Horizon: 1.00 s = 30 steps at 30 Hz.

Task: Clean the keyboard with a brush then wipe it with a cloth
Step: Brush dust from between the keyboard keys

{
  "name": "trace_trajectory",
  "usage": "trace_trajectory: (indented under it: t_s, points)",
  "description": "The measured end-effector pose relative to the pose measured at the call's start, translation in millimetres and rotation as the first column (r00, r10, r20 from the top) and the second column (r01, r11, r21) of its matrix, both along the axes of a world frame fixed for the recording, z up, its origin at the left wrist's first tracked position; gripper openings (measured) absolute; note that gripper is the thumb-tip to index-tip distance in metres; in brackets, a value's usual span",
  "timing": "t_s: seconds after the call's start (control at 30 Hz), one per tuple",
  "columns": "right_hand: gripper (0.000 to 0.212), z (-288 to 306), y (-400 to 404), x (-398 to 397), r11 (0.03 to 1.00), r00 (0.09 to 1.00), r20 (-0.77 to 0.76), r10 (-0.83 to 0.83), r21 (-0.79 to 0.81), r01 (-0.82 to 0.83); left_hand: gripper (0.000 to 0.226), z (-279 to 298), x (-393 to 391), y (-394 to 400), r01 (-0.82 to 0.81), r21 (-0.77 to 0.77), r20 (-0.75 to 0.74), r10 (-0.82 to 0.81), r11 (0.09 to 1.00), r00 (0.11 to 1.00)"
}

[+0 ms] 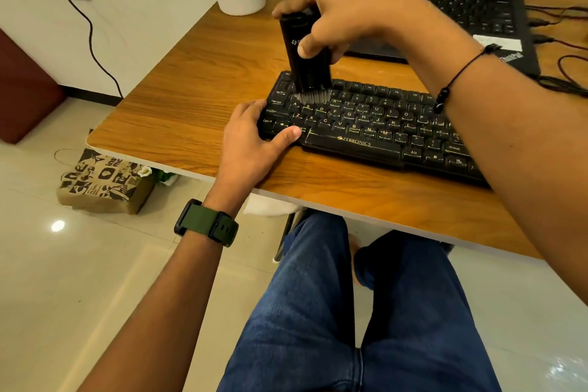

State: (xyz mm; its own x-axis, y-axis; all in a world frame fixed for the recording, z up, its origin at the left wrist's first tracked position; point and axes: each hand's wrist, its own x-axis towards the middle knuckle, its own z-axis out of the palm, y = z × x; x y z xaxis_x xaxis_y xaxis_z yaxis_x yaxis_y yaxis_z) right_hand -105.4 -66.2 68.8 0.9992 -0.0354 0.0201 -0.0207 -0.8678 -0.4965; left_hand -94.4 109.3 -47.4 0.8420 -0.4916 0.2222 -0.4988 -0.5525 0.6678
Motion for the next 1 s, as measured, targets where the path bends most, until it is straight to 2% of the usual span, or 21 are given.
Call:
trace_trajectory:
  t_s: [0.13,0.2,0.47,0.67,0.77,0.87,1.0]
  points:
    - [0.062,0.6,9.1,5.2,1.000,0.989,0.143,-0.029,0.002,0.029,0.070,0.4,-0.4,0.3,0.001,0.001,-0.005,-0.001,1.000,1.000]
    - [0.064,-2.6,18.1,10.7,1.000,0.986,0.168,-0.018,0.005,0.018,0.070,0.7,-0.6,0.4,-0.001,0.002,-0.005,0.001,1.000,1.000]
    - [0.064,-10.8,13.2,2.3,1.000,0.996,0.094,0.003,-0.016,-0.002,0.071,1.1,-0.2,0.0,-0.008,0.004,-0.008,0.008,1.000,1.000]
    - [0.061,-8.8,-14.4,-29.0,0.994,0.996,0.065,-0.061,0.095,0.054,0.070,0.0,-1.1,-0.4,-0.009,-0.001,-0.001,0.009,1.000,1.000]
    - [0.062,-2.9,-13.0,-32.0,0.987,0.988,0.122,-0.091,0.142,0.074,0.071,-0.4,-0.7,-0.6,-0.006,0.000,0.004,0.006,1.000,1.000]
    - [0.063,-1.9,-0.4,-23.5,0.993,0.977,0.202,-0.065,0.108,0.043,0.071,-0.2,-0.1,0.1,-0.009,-0.001,0.002,0.009,1.000,1.000]
    - [0.065,-11.7,1.3,-18.2,0.999,0.991,0.133,-0.023,0.032,0.019,0.071,0.1,0.1,0.1,-0.007,-0.001,0.003,0.007,1.000,1.000]
